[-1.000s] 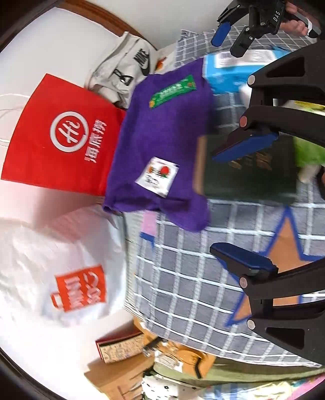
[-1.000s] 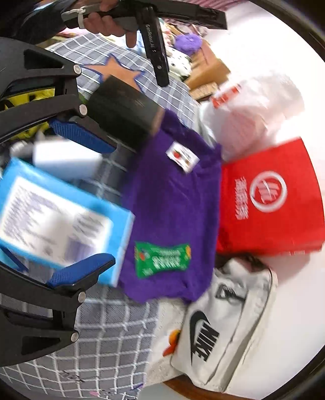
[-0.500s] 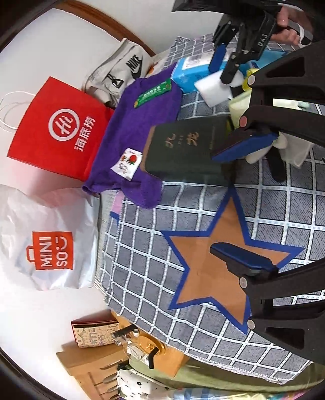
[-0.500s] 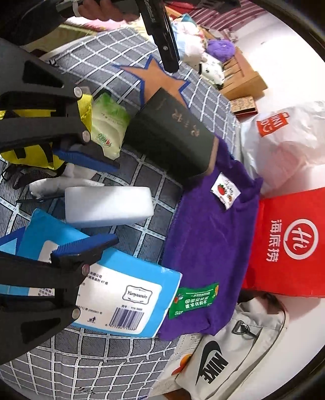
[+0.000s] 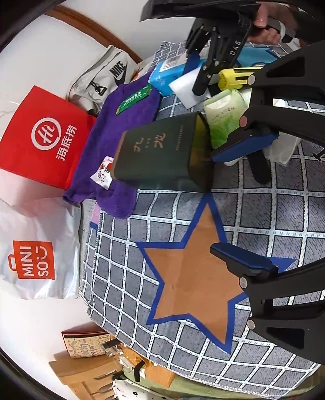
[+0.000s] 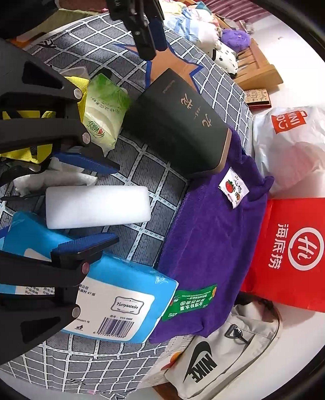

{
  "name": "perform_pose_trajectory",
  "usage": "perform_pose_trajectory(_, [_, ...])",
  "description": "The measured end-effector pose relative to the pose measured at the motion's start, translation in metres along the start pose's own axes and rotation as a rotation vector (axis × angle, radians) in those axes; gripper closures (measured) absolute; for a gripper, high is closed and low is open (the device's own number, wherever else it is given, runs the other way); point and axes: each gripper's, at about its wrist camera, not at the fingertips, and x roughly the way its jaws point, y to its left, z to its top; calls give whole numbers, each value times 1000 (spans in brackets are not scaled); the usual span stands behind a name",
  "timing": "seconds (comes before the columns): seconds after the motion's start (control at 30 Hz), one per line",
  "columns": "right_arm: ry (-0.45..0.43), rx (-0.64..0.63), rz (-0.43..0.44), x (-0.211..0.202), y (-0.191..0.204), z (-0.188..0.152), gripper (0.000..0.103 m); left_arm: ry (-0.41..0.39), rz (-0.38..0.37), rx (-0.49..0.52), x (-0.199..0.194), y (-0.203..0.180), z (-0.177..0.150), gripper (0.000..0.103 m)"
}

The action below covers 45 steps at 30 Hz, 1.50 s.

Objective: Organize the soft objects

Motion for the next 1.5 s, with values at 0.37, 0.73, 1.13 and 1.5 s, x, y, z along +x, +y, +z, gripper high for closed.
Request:
perform_pose_trajectory(0.37, [-61, 68, 59, -19, -13, -2, 73, 6, 9, 6, -7, -7, -15, 38])
perform_pose_trajectory(0.73, [-216, 150, 98, -86, -24, -35, 73, 2, -11, 46, -21, -32, -31, 38])
perform_pose_trajectory(1.13, [-227, 158, 121, -118, -40, -94, 73, 9, -43, 80, -21, -58, -43, 38])
perform_pose_trajectory(1.5, [-107, 168, 94, -74, -57, -138, 73, 47, -92, 135, 9, -81, -33, 27])
